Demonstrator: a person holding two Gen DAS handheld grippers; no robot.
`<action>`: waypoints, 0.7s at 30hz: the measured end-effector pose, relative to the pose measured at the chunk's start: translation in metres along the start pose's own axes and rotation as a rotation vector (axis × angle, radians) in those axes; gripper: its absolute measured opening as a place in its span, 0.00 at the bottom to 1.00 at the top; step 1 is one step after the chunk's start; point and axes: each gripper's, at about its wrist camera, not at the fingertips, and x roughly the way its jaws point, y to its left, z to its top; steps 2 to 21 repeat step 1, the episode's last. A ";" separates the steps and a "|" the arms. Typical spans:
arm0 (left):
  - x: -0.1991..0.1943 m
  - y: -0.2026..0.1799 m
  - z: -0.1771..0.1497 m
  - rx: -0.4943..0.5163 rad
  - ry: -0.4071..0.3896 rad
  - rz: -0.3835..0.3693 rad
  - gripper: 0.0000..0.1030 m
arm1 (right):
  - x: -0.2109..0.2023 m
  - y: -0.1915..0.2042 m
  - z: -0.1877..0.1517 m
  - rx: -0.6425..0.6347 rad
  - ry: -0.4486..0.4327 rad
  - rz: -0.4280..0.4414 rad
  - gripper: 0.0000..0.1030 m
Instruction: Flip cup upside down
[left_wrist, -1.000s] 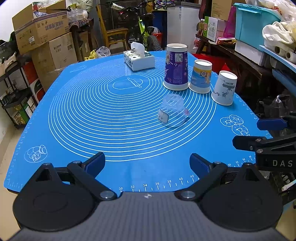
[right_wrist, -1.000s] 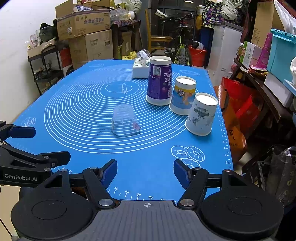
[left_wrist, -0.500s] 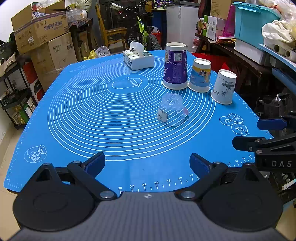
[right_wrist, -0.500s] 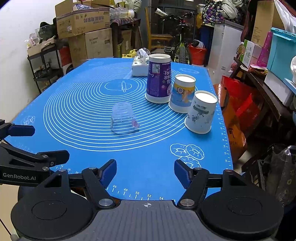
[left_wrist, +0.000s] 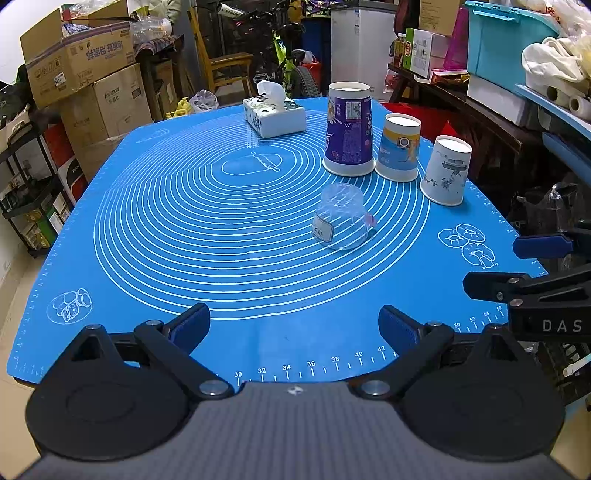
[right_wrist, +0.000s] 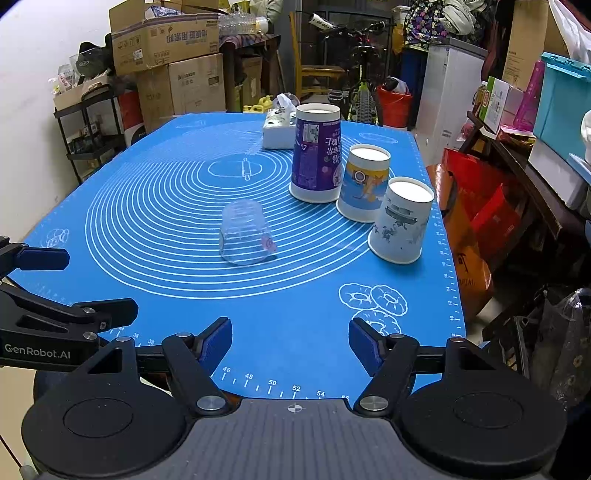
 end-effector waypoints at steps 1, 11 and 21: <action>0.000 0.000 0.000 0.002 -0.001 0.001 0.94 | 0.001 -0.001 0.000 0.000 0.002 0.001 0.73; 0.000 0.000 0.000 0.002 -0.001 0.001 0.94 | 0.001 -0.001 0.000 0.000 0.002 0.001 0.73; 0.000 0.000 0.000 0.002 -0.001 0.001 0.94 | 0.001 -0.001 0.000 0.000 0.002 0.001 0.73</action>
